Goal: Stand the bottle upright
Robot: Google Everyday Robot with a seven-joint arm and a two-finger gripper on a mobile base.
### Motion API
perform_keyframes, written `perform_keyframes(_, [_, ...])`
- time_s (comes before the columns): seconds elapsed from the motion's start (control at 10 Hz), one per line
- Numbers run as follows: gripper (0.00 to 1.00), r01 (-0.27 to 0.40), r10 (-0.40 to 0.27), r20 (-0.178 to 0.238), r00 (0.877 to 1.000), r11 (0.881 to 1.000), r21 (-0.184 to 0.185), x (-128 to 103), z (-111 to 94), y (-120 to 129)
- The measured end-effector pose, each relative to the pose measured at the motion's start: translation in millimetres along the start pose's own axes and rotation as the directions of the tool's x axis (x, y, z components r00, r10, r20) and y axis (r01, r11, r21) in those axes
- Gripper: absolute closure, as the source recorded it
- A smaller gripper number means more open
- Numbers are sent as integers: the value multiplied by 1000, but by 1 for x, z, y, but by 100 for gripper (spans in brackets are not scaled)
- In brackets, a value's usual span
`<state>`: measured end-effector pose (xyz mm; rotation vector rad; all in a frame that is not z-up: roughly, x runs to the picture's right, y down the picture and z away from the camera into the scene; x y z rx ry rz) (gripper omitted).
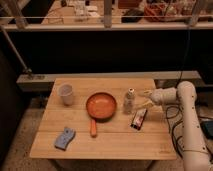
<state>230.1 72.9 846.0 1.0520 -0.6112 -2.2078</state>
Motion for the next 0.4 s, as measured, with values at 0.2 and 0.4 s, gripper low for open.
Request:
perform_keyframes(0.2, [20,-5,5,-3,1000,1000,-5,-2,-5,2])
perform_keyframes(0.4, [20,-9,9,-11,1000,1000,-1,-4,-13,3])
